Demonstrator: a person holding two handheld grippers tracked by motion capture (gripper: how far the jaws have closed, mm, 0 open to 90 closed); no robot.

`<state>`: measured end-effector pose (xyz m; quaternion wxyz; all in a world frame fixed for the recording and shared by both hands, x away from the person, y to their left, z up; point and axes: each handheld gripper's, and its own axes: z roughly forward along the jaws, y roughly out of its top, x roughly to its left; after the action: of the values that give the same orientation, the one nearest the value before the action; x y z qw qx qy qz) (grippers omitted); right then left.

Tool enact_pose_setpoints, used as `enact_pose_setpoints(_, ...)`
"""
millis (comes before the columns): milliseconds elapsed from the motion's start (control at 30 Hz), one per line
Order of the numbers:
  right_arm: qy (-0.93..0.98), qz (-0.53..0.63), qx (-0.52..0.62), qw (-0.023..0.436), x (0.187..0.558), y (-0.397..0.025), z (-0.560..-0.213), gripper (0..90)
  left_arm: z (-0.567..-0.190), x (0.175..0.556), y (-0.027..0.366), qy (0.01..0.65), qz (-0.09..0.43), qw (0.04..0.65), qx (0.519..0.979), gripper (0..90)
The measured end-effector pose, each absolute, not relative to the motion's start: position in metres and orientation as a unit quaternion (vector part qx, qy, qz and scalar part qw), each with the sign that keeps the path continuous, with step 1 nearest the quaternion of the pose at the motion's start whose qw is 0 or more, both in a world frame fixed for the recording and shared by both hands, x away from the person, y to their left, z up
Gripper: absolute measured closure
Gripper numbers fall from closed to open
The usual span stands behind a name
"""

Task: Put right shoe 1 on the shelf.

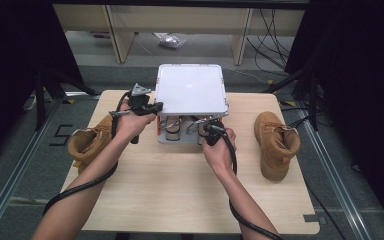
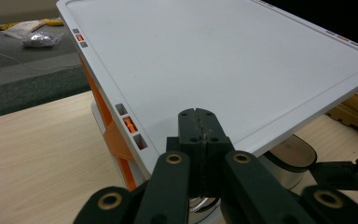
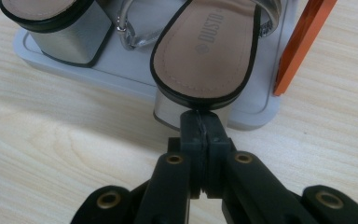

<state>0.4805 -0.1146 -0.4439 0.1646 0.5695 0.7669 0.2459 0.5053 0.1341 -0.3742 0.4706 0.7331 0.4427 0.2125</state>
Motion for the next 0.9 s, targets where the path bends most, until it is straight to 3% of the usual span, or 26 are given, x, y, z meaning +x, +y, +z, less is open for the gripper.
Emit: enact_pose_setpoints(900, 0.767, 0.254, 0.563, 0.174, 0.4865, -0.1045, -0.4537, 90.0, -0.3739, 0.505, 0.1347, 0.441, 0.211, 0.47, 0.735, 89.5)
